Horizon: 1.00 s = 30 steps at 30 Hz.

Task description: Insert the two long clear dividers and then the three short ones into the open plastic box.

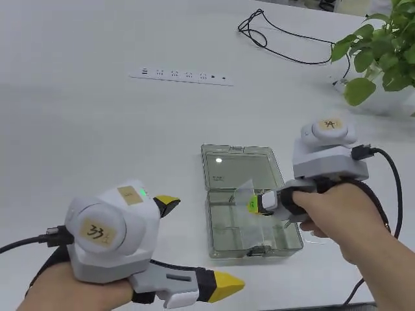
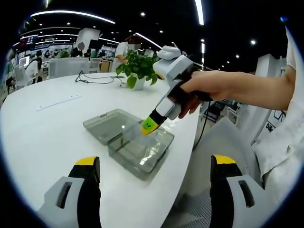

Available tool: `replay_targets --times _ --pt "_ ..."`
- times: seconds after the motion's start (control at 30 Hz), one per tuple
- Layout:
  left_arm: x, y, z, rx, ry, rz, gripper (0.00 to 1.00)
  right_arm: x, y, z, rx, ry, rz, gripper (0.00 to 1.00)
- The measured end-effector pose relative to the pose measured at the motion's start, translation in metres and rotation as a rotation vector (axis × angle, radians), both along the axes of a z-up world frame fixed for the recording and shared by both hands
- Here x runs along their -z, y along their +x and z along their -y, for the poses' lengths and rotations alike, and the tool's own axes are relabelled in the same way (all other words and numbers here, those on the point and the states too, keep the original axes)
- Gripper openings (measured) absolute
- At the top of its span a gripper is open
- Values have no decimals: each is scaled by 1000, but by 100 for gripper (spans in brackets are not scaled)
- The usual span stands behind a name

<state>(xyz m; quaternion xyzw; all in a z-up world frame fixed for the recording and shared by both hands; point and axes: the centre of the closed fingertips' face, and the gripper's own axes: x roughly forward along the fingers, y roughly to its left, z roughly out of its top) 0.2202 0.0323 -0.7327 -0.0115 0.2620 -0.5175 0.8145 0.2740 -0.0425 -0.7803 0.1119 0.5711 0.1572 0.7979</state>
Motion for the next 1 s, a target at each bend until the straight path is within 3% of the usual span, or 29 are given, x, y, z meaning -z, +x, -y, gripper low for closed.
replay_targets --times 0.63,1.0 --pt "1 3 2 -11 -5 -13 98 10 4 1 -39 -34 2 6" --pt "2 3 3 -8 1 -19 99 10 3 -7 -131 -103 35 7"
